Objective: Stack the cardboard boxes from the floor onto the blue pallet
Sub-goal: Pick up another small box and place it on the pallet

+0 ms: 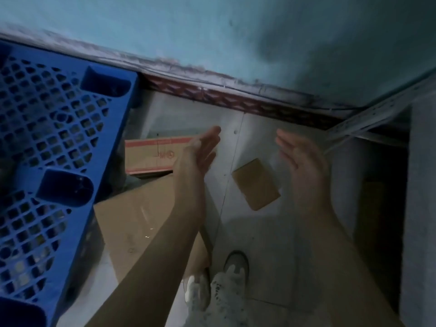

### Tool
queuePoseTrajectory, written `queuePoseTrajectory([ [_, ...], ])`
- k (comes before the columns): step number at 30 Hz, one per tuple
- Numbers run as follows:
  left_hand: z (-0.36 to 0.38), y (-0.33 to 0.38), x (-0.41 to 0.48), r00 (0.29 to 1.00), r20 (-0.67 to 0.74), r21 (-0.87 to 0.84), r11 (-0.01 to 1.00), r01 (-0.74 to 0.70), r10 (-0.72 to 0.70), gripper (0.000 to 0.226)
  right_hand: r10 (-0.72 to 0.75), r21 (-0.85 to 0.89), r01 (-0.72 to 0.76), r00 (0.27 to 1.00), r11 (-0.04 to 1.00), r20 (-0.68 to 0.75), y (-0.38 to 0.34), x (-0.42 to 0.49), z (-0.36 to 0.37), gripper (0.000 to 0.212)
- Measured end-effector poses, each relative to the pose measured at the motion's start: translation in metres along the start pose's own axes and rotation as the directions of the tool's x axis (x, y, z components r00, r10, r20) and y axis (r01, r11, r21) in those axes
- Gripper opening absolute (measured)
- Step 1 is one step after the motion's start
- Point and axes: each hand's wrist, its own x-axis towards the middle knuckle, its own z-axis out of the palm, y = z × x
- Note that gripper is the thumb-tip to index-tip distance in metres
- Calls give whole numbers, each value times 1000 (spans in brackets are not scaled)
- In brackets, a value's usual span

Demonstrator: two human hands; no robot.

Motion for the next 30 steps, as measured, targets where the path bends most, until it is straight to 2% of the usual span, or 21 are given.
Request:
queuePoseTrajectory([
  [4, -26, -110, 57, 994, -101, -44, 999, 27, -32, 37, -5, -62, 5, 1000, 998, 1, 113, 38, -14, 26],
  [7, -26, -189, 89, 993, -109, 107, 993, 56, -45, 39, 16, -118, -9, 998, 993, 62, 185, 67, -28, 27],
  [10, -19, -259, 108, 995, 22, 291, 953, 84, -94, 37, 62, -243, -35, 992, 969, 106, 247, 89, -43, 29],
  [13, -18, -312, 123, 989, -50, 298, 944, 145, -136, 36, 115, -368, -61, 985, 928, 126, 292, 103, -58, 35],
  [16, -19, -342, 129, 969, -181, 271, 938, 214, -169, 36, 171, -427, -106, 978, 898, 116, 318, 108, -74, 37],
  [19, -16, -362, 126, 948, -180, 224, 927, 299, -262, 44, 195, -467, -120, 974, 876, 115, 331, 108, -80, 39],
  [25, -11, -372, 119, 933, -142, 86, 935, 343, -329, 60, 215, -451, -121, 963, 884, 162, 332, 108, -71, 43],
  [28, -17, -371, 120, 911, -223, 83, 924, 373, -347, 72, 269, -424, -179, 949, 888, 162, 337, 108, -68, 47],
  [30, -22, -370, 121, 875, -289, 68, 903, 424, -389, 68, 285, -434, -196, 947, 879, 150, 341, 108, -66, 51],
])
